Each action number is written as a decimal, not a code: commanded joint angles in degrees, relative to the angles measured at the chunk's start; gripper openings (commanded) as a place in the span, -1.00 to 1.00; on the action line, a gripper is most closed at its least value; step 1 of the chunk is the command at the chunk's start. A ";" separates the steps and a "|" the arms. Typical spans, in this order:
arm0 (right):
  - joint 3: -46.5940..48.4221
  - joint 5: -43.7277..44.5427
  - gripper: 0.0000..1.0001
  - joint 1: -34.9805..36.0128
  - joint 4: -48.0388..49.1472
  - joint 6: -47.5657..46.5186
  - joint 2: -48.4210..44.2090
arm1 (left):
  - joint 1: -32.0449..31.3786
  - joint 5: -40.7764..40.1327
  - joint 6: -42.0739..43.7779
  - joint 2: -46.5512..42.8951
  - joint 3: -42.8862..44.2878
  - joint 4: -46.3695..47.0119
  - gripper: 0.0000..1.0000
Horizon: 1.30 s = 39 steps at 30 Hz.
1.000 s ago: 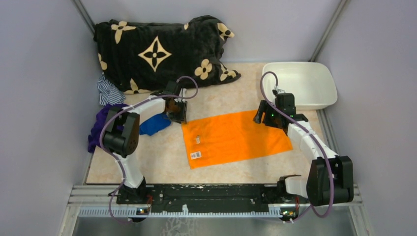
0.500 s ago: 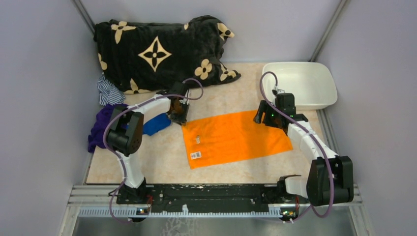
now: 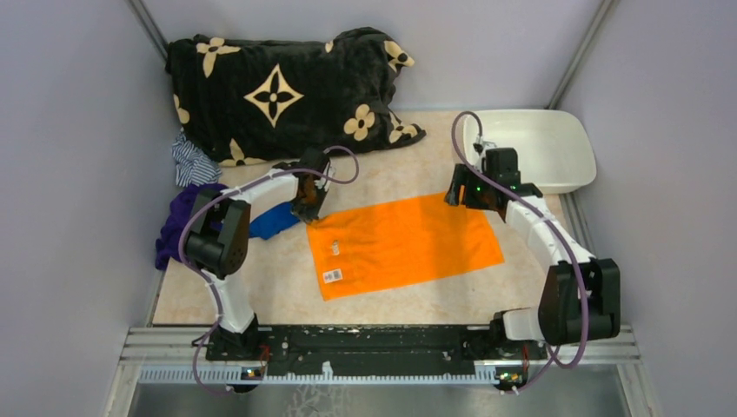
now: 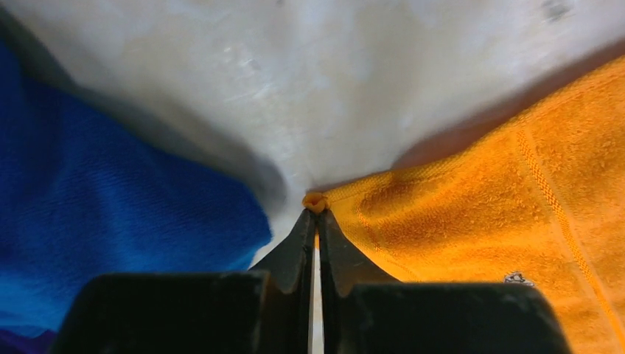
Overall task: Roll the towels
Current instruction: Flatten out the towel at the center of the board.
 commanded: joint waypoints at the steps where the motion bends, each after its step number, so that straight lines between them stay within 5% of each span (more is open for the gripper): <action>1: 10.33 -1.18 0.32 1.60 -2.97 -6.73 5.41 | 2.09 -4.98 6.11 -2.71 -2.30 -1.27 -0.89; 12: 32.49 -3.31 0.23 2.89 -13.08 -38.47 27.32 | 2.97 -5.00 6.33 -4.47 -4.03 0.86 -0.90; 21: 36.28 -0.85 0.12 2.85 -16.32 -58.90 36.06 | 2.91 -3.76 6.26 -6.08 -4.70 2.24 -0.90; 25: 39.19 -0.05 -0.12 2.63 -18.06 -62.89 39.30 | 2.98 -3.26 6.29 -6.91 -5.47 2.95 -0.90; 39: 44.17 1.10 -0.16 2.23 -23.88 -67.00 46.17 | 2.97 -3.28 6.31 -7.17 -6.09 3.07 -0.90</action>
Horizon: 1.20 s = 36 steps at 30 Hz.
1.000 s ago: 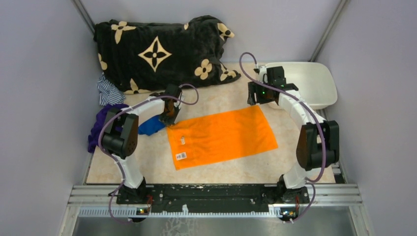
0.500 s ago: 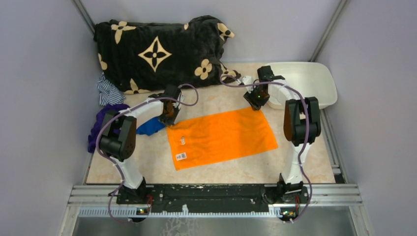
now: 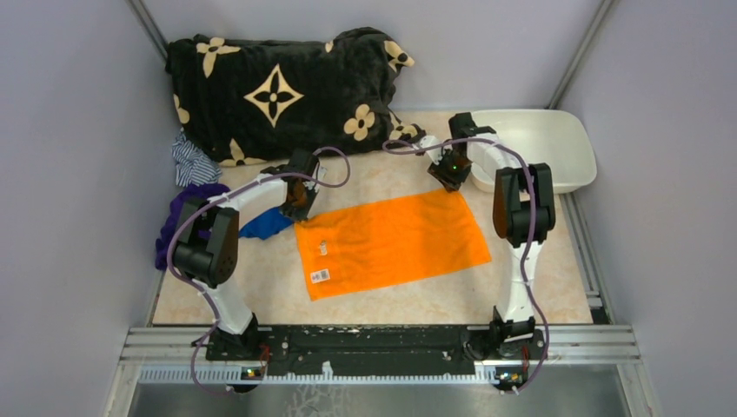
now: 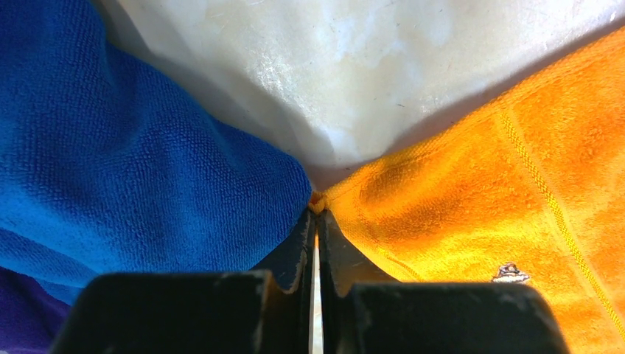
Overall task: Roll the towels
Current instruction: Flatten out the towel at the center of the board.
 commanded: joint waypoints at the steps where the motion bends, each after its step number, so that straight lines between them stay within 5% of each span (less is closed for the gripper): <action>1: 1.58 0.79 -0.17 -0.14 -1.83 -2.25 1.89 | 0.16 0.77 0.50 -1.38 -0.38 0.49 -0.90; 18: 2.80 0.85 -0.42 -1.19 -4.60 -1.35 6.33 | 0.44 -1.95 0.45 -2.10 0.11 0.57 -0.93; 31: -2.45 -4.39 -0.96 -1.28 0.03 1.02 -8.99 | 3.04 -2.48 1.22 -11.57 -0.97 8.67 -1.00; 36: -6.23 -2.28 -1.00 -1.84 5.39 1.51 -13.05 | 4.28 -1.20 2.39 -13.83 -1.87 12.83 -1.00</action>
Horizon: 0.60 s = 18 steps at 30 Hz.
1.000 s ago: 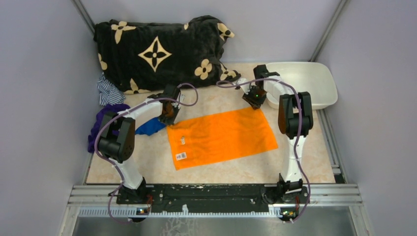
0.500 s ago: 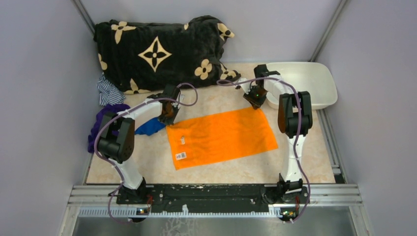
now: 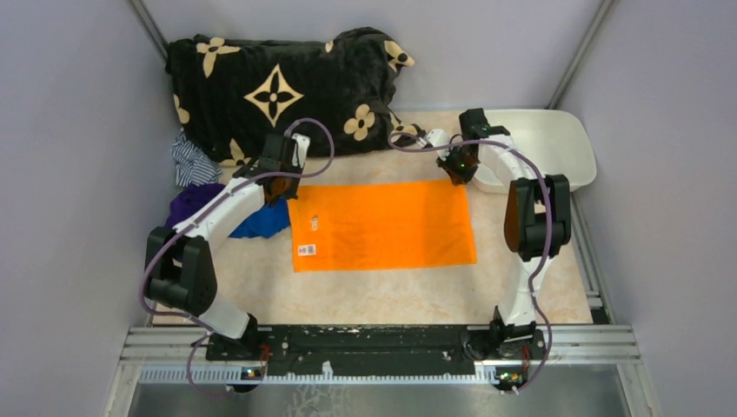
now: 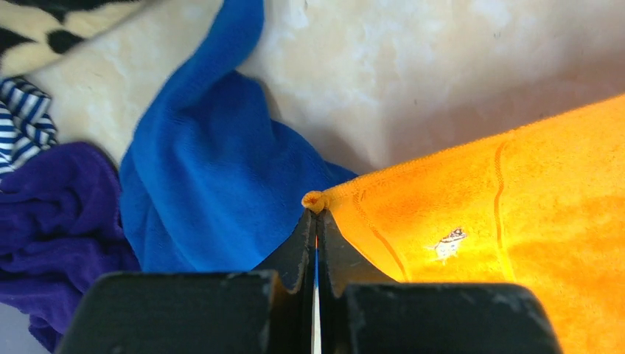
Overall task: Roll the towels
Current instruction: Flatten out the towel at the center of the board, then fold the towel at the center of the board.
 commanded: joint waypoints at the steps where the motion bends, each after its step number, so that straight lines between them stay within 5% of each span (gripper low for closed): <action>1: -2.11 0.96 -1.00 -0.89 7.11 0.80 -6.64 | 1.54 0.80 1.71 -1.74 -0.69 5.36 -1.00; 18: -21.95 12.53 -1.00 2.94 18.39 9.95 -23.09 | 2.34 6.71 -1.42 -7.66 -7.58 7.18 -1.00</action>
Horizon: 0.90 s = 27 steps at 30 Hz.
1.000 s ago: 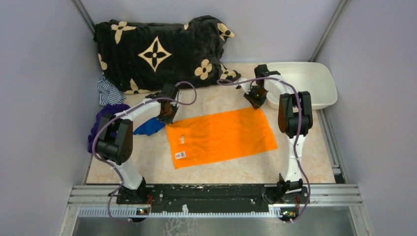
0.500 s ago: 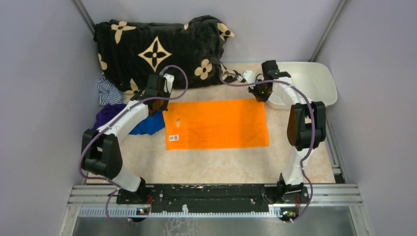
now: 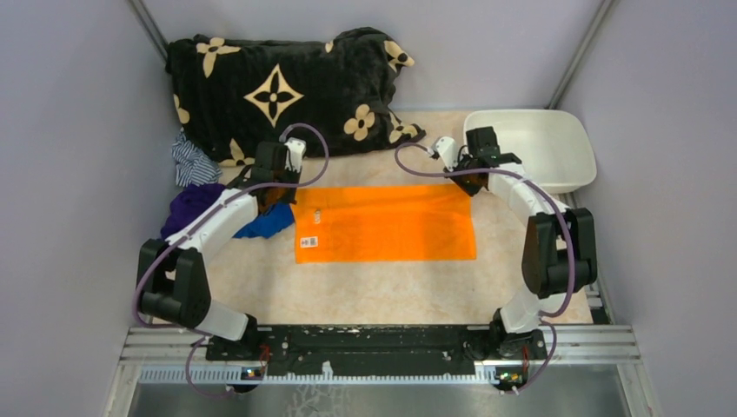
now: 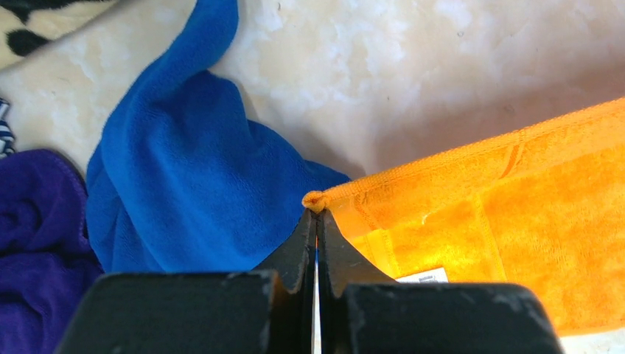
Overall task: Roll the towels
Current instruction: Fold the towel at the center of the board.
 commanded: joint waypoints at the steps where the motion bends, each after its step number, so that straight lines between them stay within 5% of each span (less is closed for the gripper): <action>1: -2.77 6.58 -1.00 2.51 3.90 5.17 -5.73 | 0.56 1.52 -1.75 -3.18 -2.03 0.33 -1.00; 12: -18.34 21.98 -1.00 7.36 9.75 18.68 -17.41 | 0.56 3.38 -9.00 -9.12 -8.55 -2.45 -1.00; 27: -20.81 24.88 -1.00 7.34 11.90 20.18 -22.34 | 0.56 4.40 -16.24 -10.88 -13.96 -4.32 -1.00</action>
